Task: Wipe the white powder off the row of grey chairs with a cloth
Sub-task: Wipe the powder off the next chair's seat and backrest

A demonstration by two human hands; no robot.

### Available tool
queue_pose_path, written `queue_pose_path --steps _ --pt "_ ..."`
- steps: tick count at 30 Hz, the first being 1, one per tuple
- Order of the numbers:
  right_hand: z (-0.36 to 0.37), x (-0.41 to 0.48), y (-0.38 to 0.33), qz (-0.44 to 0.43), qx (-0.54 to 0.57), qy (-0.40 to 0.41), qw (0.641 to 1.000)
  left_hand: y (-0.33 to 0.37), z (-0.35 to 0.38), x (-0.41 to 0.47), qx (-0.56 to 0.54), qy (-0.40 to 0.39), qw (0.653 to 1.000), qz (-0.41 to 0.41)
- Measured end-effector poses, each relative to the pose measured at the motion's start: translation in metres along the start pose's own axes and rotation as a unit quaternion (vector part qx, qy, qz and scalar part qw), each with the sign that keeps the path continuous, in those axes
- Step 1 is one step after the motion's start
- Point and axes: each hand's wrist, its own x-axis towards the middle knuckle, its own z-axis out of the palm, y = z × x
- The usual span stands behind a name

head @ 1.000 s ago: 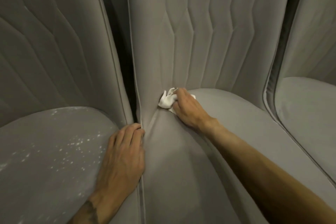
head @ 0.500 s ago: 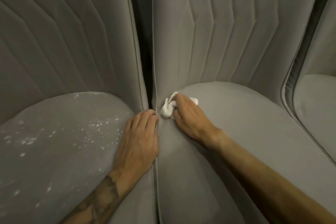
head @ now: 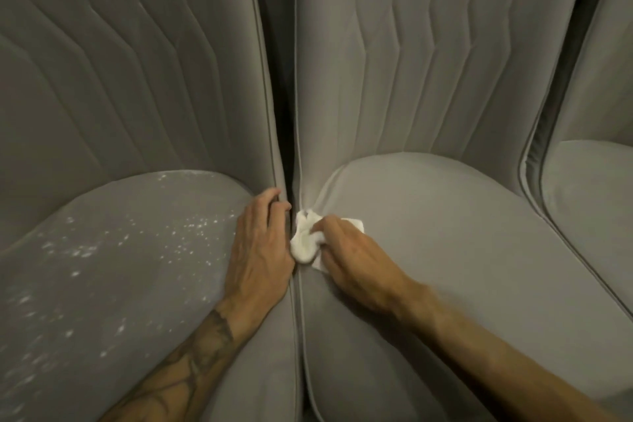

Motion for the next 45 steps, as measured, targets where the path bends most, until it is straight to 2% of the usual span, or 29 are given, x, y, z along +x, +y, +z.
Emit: queue_pose_path --steps 4,8,13,14,17,20,23,26,31,33,37,43,45 --pt "-0.009 0.023 0.026 0.034 -0.013 0.010 0.999 0.000 -0.003 0.001 -0.012 0.007 1.000 0.000" --pt "0.006 0.034 0.014 0.073 -0.006 0.073 0.995 0.000 -0.001 0.001 -0.018 -0.003 1.000 -0.010" --pt "-0.001 -0.010 -0.001 0.016 -0.031 -0.053 0.998 -0.004 -0.002 0.002 -0.033 -0.013 0.999 0.010" --pt "-0.008 -0.002 0.005 0.021 -0.037 -0.057 0.997 -0.004 -0.003 0.002 -0.036 -0.010 0.999 0.007" --pt "-0.007 0.028 0.020 0.053 -0.019 -0.003 0.998 0.001 -0.004 0.003 -0.033 0.011 0.999 -0.007" --pt "0.013 0.019 0.006 0.053 -0.018 0.017 0.998 0.001 -0.003 0.004 -0.034 0.013 0.999 -0.002" --pt "0.008 -0.020 -0.014 0.016 -0.026 -0.037 0.999 -0.003 -0.001 0.002 -0.015 0.008 1.000 0.014" --pt "-0.010 -0.017 -0.005 -0.019 -0.041 -0.078 0.996 -0.007 0.002 0.003 -0.007 0.011 1.000 0.018" --pt "0.010 0.023 0.012 0.065 -0.045 0.042 0.996 -0.006 0.003 0.004 0.005 0.019 1.000 0.024" --pt "0.016 0.003 -0.002 0.060 -0.045 0.036 0.997 -0.006 0.006 0.003 0.012 0.025 0.999 0.028" --pt "-0.006 -0.033 -0.011 -0.011 -0.057 -0.065 0.996 -0.010 0.009 0.004 0.036 0.034 0.998 0.033" --pt "0.007 0.022 0.013 0.057 -0.073 0.036 0.995 -0.014 -0.001 0.011 0.001 0.025 0.998 0.055" --pt "0.016 0.007 -0.006 0.043 -0.059 0.024 0.997 -0.024 -0.006 0.019 0.005 0.009 0.995 0.095"
